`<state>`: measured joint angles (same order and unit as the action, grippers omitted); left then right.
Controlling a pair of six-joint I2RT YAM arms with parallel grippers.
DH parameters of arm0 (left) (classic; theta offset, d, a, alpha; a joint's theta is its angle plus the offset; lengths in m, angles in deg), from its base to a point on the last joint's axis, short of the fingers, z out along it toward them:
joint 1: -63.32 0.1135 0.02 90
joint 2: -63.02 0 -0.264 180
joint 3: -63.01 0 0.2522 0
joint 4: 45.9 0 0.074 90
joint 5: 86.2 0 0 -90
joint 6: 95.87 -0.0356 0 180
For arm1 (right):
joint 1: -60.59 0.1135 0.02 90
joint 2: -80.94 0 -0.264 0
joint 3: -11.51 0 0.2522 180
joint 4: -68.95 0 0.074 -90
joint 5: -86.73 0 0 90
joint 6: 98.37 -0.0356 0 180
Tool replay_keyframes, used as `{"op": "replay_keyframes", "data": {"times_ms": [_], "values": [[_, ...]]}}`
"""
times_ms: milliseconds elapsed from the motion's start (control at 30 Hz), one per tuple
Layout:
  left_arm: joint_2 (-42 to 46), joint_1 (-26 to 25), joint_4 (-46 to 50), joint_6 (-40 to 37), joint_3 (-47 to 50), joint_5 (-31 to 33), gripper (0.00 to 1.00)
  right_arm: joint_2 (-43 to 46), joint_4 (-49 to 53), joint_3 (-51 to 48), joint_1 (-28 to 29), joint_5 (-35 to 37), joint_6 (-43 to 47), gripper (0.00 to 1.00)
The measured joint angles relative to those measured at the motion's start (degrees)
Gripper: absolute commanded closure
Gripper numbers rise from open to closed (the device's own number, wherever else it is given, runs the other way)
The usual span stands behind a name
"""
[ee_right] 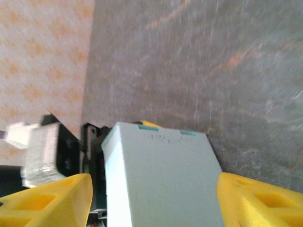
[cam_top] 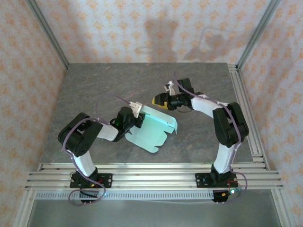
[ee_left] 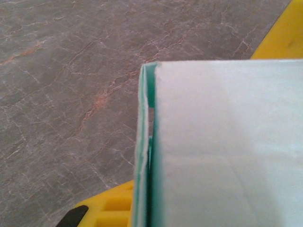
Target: Fold the paper box
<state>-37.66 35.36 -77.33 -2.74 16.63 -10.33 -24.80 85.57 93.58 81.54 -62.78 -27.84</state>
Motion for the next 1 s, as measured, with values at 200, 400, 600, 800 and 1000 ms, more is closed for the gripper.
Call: {"op": "replay_keyframes", "data": {"times_ms": [200,400,600,800,1000], "values": [[3.5,0.8,0.0,0.9,0.5,-4.6,1.00,0.9,-0.5,-0.4,-3.1,2.1,-0.7,0.34],[7.2,0.8,0.0,0.9,0.4,-9.0,1.00,0.4,0.1,-0.4,-1.8,0.4,1.1,0.36],[7.3,1.9,-0.1,2.6,0.4,-11.0,1.00,0.3,3.1,-0.3,1.8,-1.3,5.0,0.36],[7.3,2.3,-0.1,4.4,0.4,-11.2,1.00,0.3,3.3,-0.3,2.6,-1.4,6.0,0.36],[6.7,2.6,-0.4,6.5,0.4,-11.7,1.00,0.3,3.2,-0.3,3.4,-0.7,6.0,0.36]]}}
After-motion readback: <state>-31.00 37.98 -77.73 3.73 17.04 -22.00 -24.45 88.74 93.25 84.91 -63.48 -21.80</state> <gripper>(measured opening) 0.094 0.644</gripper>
